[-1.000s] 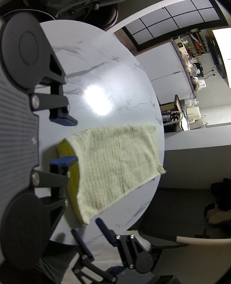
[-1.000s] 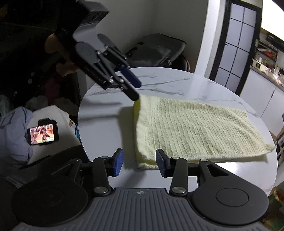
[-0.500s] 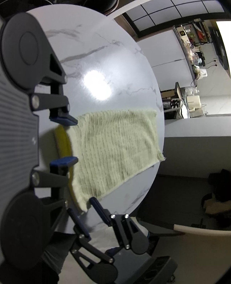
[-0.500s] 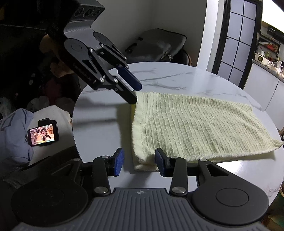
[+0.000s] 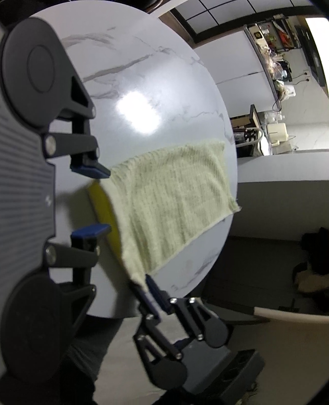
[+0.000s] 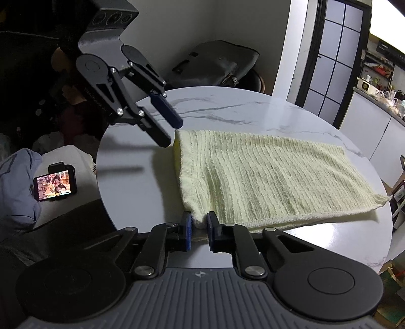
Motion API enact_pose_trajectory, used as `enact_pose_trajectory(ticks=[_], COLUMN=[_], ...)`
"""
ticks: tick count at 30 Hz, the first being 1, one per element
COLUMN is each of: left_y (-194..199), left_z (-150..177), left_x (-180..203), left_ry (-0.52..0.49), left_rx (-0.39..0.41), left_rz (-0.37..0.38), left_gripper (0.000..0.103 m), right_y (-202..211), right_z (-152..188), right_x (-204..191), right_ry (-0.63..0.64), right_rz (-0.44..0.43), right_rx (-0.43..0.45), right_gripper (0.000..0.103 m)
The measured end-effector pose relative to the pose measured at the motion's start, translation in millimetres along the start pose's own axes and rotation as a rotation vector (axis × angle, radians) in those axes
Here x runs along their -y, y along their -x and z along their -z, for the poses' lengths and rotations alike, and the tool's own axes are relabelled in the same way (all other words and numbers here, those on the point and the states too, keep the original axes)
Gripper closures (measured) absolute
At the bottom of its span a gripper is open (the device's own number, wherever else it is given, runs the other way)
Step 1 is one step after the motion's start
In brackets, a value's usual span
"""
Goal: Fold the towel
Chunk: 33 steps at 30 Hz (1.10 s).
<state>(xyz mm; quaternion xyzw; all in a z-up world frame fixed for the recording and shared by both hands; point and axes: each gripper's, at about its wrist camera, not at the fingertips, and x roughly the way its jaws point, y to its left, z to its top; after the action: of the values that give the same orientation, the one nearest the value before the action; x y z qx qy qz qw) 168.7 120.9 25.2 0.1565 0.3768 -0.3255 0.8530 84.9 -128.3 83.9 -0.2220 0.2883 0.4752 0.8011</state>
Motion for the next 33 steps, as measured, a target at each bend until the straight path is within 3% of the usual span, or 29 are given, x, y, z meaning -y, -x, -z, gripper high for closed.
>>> enact_pose_trajectory(ticks=[4, 6, 13, 17, 20, 23, 31, 33], left_y=[0, 0, -7, -11, -13, -21, -43, -46], left_z=[1, -1, -10, -13, -15, -14, -14, -14], left_x=[4, 7, 18, 19, 21, 29, 31, 26], left_ry=[-0.011, -0.024, -0.090, -0.095, -0.102, -0.144, -0.155, -0.141], left_rx=[0.004, 0.012, 0.025, 0.047, 0.075, 0.080, 0.053, 0.050], left_rz=[0.022, 0.025, -0.014, -0.019, 0.002, 0.017, -0.061, -0.083], left_gripper=[0.060, 0.054, 0.053, 0.046, 0.033, 0.030, 0.031, 0.037], right_y=[7, 12, 21, 26, 28, 28, 31, 32], right_z=[-3, -6, -12, -14, -16, -19, -21, -22], right_x=[2, 3, 7, 9, 12, 12, 13, 12], right_ry=[-0.008, -0.007, -0.008, -0.015, -0.020, -0.017, -0.020, -0.019], right_rz=[0.005, 0.012, 0.029, 0.031, 0.029, 0.026, 0.023, 0.024], right_rx=[0.025, 0.040, 0.066, 0.078, 0.084, 0.090, 0.100, 0.102], right_gripper=[0.089, 0.089, 0.089, 0.089, 0.089, 0.089, 0.089, 0.089])
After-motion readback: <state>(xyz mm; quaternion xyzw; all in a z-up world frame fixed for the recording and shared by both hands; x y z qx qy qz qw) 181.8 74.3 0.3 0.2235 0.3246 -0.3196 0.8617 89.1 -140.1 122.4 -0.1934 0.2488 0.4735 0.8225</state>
